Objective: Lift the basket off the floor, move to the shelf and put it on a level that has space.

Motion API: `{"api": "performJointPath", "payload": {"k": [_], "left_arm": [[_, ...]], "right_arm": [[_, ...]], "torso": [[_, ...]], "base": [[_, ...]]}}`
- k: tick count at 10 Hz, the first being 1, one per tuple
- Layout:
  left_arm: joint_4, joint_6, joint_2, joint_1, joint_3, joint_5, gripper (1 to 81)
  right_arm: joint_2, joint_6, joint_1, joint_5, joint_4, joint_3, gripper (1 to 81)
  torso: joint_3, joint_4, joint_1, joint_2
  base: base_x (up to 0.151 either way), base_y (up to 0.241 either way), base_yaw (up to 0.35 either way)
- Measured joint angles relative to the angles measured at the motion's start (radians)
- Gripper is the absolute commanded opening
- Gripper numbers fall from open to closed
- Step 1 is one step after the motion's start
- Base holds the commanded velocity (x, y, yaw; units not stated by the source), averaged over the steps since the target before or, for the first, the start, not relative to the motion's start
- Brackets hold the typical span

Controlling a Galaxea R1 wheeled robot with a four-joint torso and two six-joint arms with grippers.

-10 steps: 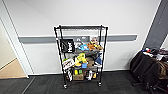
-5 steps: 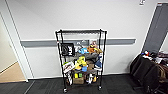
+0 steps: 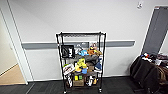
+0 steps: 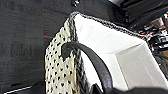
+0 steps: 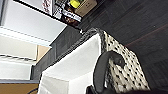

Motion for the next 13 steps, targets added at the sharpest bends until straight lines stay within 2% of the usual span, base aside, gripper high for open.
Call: {"api": "performJointPath", "payload": {"k": [13], "left_arm": [[0.000, 0.000, 0.000, 0.003, 0.000, 0.005, 1.0]], "right_arm": [[0.005, 0.000, -0.011, -0.004, 0.000, -0.009, 1.0]], "torso": [[0.000, 0.000, -0.002, -0.001]], "base": [[0.096, 0.000, 0.000]]}}
